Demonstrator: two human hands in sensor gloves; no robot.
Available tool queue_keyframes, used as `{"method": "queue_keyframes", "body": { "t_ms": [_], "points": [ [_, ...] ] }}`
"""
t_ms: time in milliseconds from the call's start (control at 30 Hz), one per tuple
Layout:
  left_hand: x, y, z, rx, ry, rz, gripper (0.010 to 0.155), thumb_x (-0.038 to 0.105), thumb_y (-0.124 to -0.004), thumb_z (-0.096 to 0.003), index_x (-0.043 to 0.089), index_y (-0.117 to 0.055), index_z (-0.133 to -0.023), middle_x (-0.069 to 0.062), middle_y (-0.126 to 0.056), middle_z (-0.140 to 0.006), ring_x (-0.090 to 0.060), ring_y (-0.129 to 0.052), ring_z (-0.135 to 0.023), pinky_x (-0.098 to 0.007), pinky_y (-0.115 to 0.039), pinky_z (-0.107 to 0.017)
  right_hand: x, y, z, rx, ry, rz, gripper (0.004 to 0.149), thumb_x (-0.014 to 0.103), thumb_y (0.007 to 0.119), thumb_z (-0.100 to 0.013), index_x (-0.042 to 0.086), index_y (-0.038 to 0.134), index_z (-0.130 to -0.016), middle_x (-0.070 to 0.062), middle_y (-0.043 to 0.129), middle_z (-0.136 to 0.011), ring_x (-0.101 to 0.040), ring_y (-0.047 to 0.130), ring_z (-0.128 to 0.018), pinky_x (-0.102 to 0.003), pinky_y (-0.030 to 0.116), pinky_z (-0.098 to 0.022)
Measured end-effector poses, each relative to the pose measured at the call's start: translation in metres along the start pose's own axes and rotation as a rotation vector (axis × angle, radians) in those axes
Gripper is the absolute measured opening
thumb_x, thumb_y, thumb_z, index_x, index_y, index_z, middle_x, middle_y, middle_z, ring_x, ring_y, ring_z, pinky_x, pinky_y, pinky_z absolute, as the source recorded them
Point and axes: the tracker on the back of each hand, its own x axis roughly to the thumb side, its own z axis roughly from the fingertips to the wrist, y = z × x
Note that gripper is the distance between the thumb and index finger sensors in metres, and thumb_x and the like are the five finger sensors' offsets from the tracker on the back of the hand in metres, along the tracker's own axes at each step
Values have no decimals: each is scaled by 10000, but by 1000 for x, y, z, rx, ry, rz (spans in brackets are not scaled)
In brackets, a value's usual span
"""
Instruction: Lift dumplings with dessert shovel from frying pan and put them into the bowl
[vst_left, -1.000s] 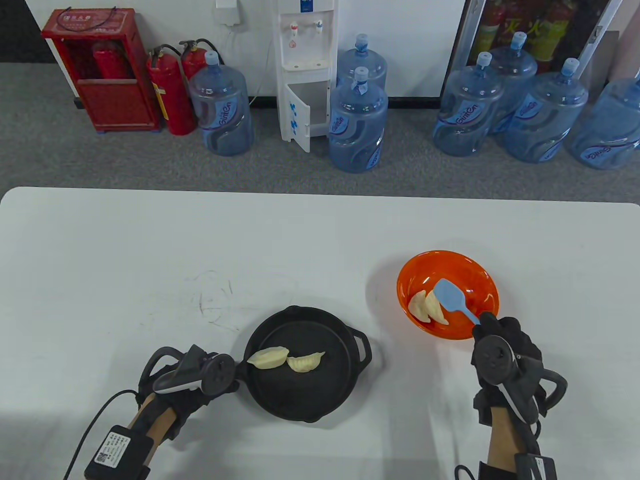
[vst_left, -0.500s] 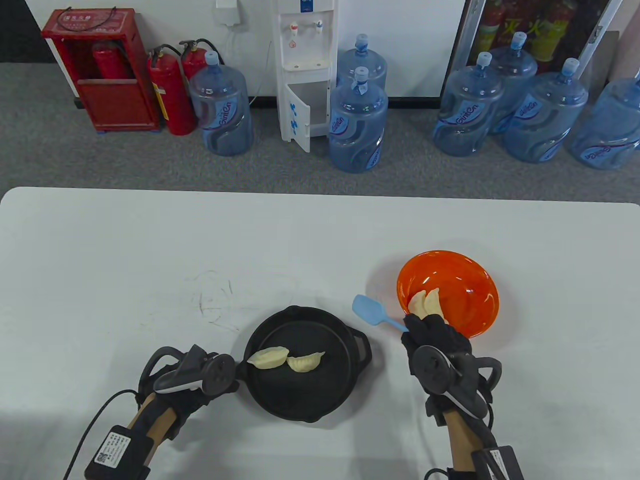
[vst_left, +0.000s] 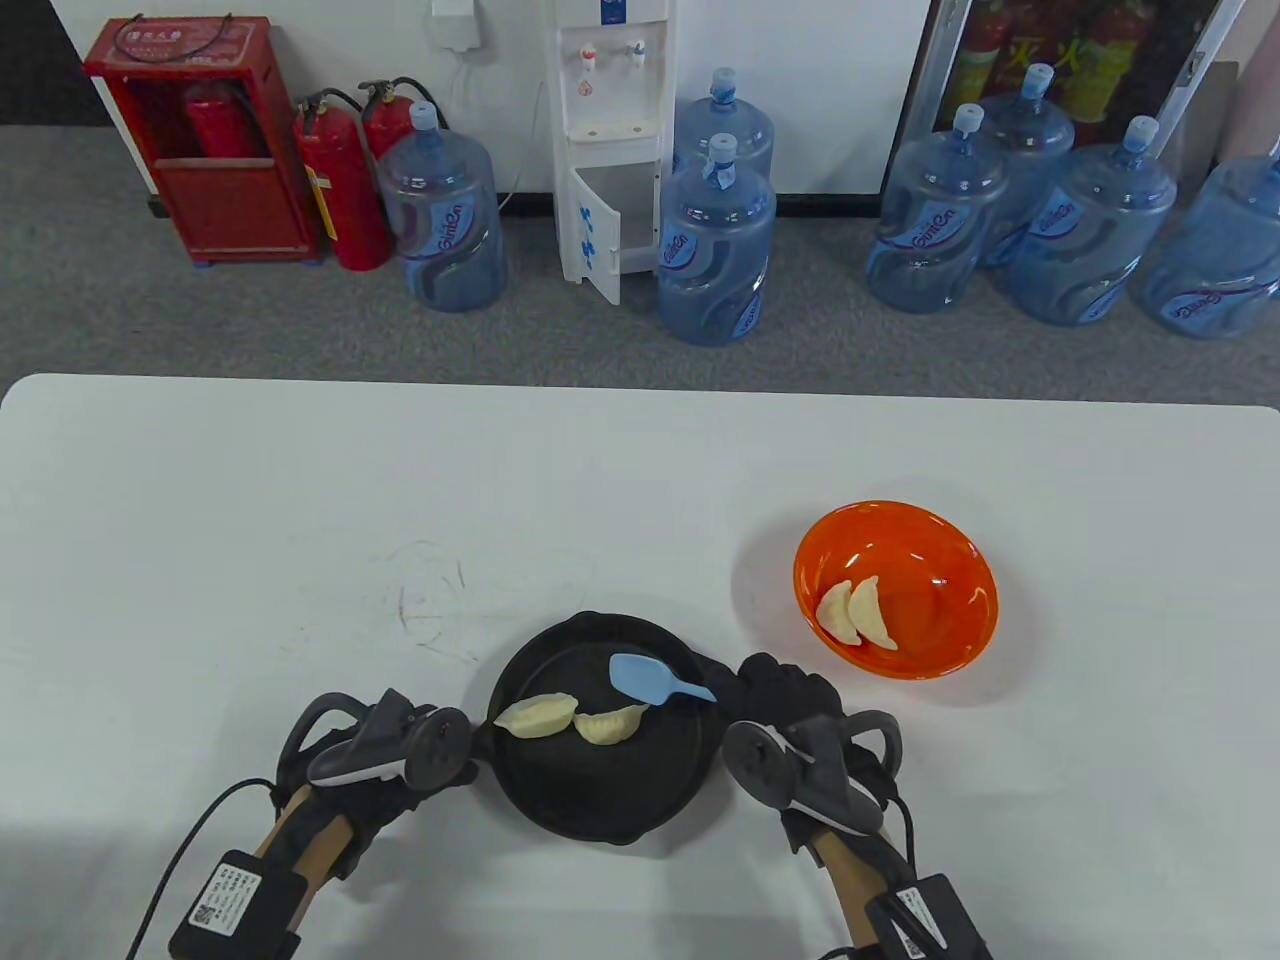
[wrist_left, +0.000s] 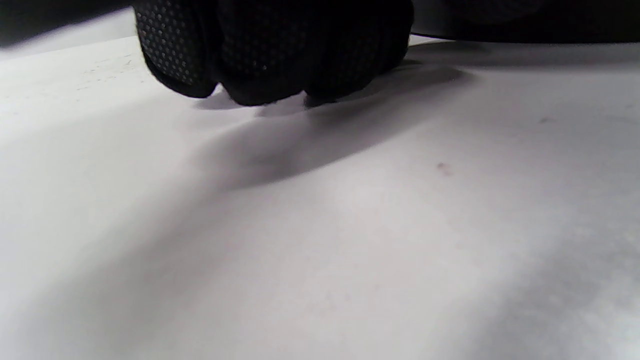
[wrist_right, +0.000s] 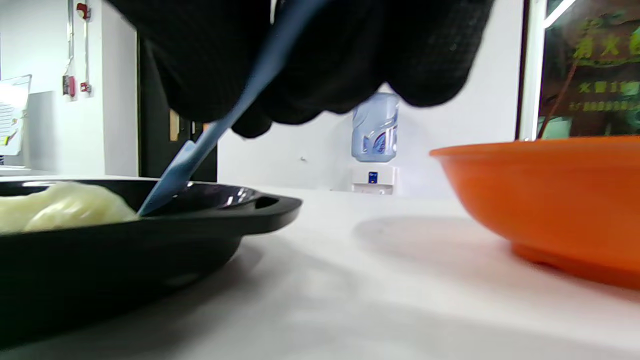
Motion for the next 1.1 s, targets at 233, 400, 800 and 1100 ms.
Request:
{"method": "queue_keyframes", "body": {
  "t_ms": [233, 400, 800, 1100],
  "points": [
    [0, 0, 0, -1, 0, 0, 578, 567, -589, -473, 231, -655, -939, 81, -844, -708, -134, -955, -499, -493, -775, -667, -7, -2, 0, 41, -20, -43, 390, 403, 805, -578, 317, 850, -956, -40, 874, -888, -119, 925, -547, -459, 820, -555],
    [0, 0, 0, -1, 1, 0, 578, 567, -589, -473, 230, -656, -938, 81, -844, -708, -134, -954, -499, -493, -775, -666, -12, -3, 1, 97, -47, -90, 387, 415, 805, -571, 320, 862, -942, -33, 886, -871, -118, 926, -517, -451, 826, -537],
    [0, 0, 0, -2, 2, -2, 577, 566, -589, -473, 231, -655, -938, 81, -843, -709, -134, -955, -499, -492, -776, -667, -12, 2, -1, 224, -128, -215, 391, 425, 787, -567, 294, 890, -920, -43, 920, -817, -90, 926, -428, -428, 855, -476],
    [0, 0, -1, -2, 1, -2, 577, 566, -590, -472, 231, -656, -938, 82, -844, -708, -134, -955, -499, -492, -777, -666, 0, 9, -3, 264, -168, -228, 401, 431, 763, -584, 283, 876, -939, -53, 916, -819, -82, 923, -416, -426, 861, -469]
  ]
}}
